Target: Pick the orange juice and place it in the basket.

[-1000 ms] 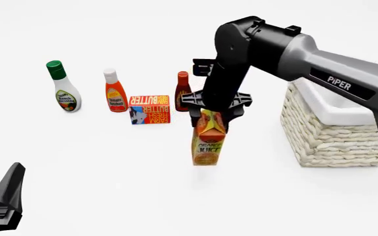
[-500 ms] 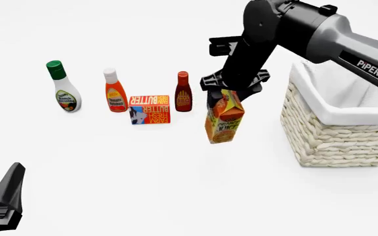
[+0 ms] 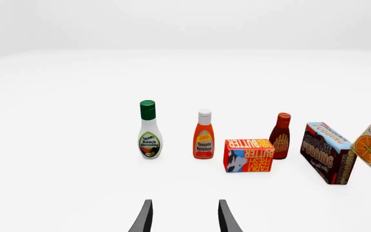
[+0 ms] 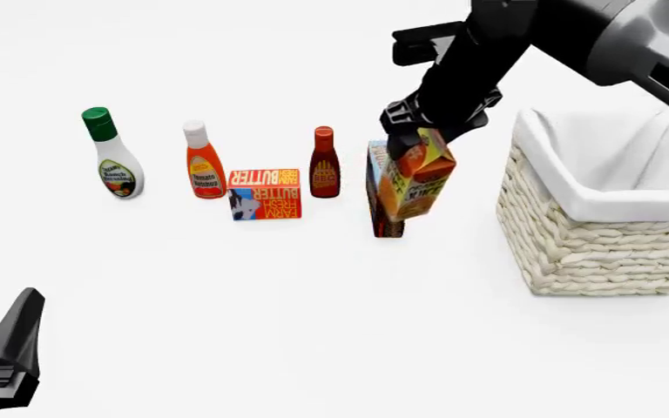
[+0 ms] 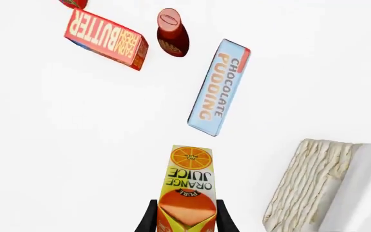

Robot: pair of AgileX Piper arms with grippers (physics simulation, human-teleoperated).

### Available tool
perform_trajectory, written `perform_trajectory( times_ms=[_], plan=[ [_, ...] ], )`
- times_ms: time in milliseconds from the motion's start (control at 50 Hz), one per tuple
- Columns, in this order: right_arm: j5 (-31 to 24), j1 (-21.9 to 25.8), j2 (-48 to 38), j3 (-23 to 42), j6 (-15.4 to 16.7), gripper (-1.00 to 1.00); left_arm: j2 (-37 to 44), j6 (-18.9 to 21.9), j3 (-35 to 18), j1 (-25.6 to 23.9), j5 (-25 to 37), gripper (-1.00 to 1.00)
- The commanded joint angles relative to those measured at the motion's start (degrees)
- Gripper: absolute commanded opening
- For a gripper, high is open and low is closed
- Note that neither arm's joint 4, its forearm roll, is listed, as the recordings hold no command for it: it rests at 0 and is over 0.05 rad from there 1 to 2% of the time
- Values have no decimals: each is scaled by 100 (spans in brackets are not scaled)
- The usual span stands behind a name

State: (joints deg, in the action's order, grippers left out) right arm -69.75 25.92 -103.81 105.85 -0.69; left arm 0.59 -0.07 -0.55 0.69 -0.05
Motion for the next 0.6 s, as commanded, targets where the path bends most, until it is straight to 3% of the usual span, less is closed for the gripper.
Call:
perform_trajectory(
  times_ms=[20, 600],
  plan=[
    [-15, -127, 139, 202, 297, -100, -1, 1, 15, -18, -12, 100],
    [-15, -666, 555, 790, 1011, -100, -2, 0, 15, -17, -12, 100]
  ],
)
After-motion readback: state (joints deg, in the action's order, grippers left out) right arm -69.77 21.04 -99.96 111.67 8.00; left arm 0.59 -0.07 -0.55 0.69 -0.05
